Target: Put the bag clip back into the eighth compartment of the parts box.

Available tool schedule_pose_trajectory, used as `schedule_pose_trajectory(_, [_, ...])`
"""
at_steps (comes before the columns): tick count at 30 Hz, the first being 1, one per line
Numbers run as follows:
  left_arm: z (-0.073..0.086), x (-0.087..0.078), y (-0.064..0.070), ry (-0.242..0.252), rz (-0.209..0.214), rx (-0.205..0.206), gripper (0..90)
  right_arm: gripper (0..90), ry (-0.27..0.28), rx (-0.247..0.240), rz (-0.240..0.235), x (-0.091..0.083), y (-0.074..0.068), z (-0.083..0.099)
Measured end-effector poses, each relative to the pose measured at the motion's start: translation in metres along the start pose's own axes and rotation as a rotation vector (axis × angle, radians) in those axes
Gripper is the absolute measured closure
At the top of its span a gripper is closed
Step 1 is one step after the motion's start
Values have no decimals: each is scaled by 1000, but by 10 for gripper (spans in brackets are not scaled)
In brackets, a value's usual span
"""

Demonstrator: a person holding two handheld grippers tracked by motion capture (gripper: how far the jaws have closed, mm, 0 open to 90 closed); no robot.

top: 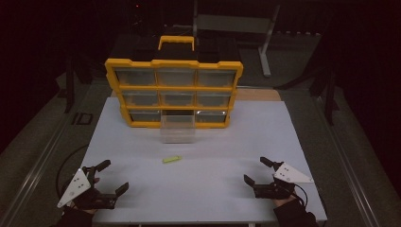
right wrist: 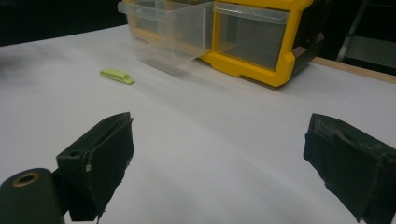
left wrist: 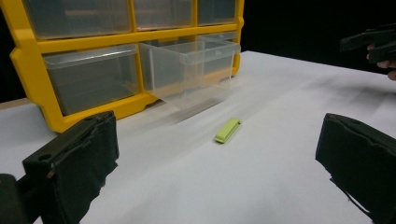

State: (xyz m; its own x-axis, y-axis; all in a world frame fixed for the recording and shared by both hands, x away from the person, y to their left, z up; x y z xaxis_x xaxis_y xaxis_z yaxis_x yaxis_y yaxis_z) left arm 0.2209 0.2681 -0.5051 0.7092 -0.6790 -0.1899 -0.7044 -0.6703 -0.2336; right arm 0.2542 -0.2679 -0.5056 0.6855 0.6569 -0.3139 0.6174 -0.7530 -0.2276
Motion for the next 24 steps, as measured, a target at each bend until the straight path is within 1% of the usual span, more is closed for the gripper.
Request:
schedule_pose_trajectory(1, [-1,-1,0,6,-1,0,3,84,-2,10,-3,1,0,0])
schedule_pose_trajectory(4, [-1,-1,0,11,-11,-1,3,84,-2,10,4,1,1,0])
schedule_pose_trajectory(5, [-1,-1,0,11,-11,-1,2,84,-2,10,4,1,1,0])
schedule_pose_trajectory(6, [-1,0,0,15,-8,-8,3,84,15,11,1,2,4,-3])
schedule_pose_trajectory(10, [-1,0,0,10,0,-9,2,85,22,18,-3,1,5,-3])
schedule_pose_trajectory(13, [0,-1,0,12,0,-12,3,85,18,12,-10,0,4,-2])
schedule_pose_trajectory(14, [0,-1,0,15,-1,-12,3,84,11,8,-6,0,3,-2])
schedule_pose_trajectory(15, [1,-1,0,20,-1,-15,3,84,11,-1,-7,1,2,-2])
schedule_pose_trajectory(19, [1,-2,0,18,0,-3,3,85,7,-24,-4,0,-2,-2])
schedule_pose_trajectory(20, [1,-2,0,24,0,-6,3,85,2,-26,-3,0,-2,-2])
schedule_pose_trajectory(23, [2,-1,0,11,1,-11,3,85,-7,-36,4,1,-3,-1])
schedule_pose_trajectory(24, [2,-1,0,7,2,-10,3,85,-8,-34,0,1,-2,-1])
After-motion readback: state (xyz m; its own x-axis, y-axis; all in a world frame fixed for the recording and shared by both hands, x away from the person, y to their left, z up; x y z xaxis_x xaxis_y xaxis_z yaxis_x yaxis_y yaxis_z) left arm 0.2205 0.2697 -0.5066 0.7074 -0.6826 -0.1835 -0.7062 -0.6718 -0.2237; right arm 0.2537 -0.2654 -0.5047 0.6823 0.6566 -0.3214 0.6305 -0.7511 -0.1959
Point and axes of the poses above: each handheld gripper's, and its own axes: x roughly forward along the jaws, z roughly out of its underside, y roughly to its right, the point moved 2 cm from there along x, roughly forward along the jaws, and after that the axes turned 14 degrees about x, right-handed, at the moved point
